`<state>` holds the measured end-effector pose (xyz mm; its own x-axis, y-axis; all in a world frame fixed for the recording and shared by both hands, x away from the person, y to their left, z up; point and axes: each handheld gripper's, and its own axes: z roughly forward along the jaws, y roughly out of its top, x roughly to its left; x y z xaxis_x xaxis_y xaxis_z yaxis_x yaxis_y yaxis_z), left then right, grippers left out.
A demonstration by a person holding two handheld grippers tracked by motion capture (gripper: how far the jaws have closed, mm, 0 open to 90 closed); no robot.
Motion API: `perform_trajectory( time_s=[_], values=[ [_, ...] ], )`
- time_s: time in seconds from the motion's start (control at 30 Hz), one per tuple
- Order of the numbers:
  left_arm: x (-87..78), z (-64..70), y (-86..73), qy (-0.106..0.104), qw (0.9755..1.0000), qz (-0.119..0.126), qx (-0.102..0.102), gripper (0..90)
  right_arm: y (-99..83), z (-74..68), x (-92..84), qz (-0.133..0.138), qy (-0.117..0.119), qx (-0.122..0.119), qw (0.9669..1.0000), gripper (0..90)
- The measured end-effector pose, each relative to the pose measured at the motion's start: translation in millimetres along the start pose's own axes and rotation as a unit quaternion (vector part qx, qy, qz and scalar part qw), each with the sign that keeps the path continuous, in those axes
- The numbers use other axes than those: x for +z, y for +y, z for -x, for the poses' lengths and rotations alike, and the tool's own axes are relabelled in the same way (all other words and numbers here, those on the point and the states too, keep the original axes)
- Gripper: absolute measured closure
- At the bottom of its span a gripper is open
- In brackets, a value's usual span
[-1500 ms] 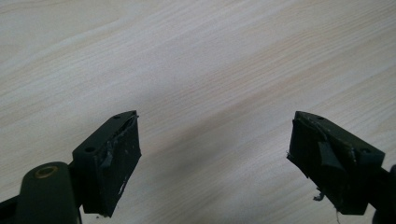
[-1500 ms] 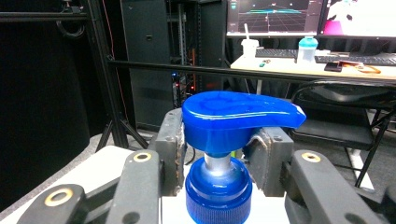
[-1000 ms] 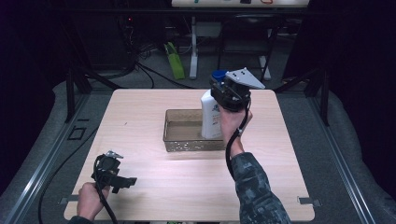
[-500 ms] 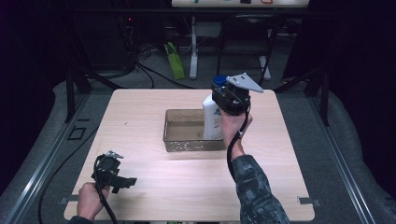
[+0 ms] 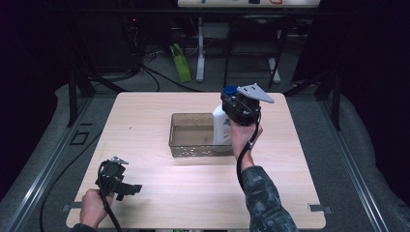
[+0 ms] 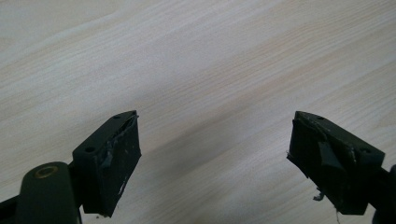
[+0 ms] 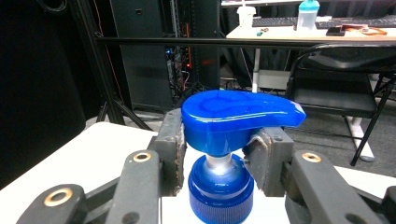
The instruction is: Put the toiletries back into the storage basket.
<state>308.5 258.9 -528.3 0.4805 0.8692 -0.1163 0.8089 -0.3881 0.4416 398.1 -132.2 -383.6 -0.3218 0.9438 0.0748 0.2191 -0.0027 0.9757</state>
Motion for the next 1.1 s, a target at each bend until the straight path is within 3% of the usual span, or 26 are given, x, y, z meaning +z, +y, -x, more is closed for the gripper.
perform_trajectory(
  time_s=[0.5, 1.1],
  values=[
    [0.8, 0.0, 0.4, 0.002, 1.0, -0.001, -0.002, 16.2, -13.8, 3.4, 0.1, -0.011, -0.002, 0.003, 0.9999, 59.5],
    [1.7, 3.6, 1.4, 0.001, 1.0, -0.005, 0.007, 16.2, -19.0, 15.1, -8.9, -0.009, 0.021, -0.003, 0.9997, 58.9]
  ],
)
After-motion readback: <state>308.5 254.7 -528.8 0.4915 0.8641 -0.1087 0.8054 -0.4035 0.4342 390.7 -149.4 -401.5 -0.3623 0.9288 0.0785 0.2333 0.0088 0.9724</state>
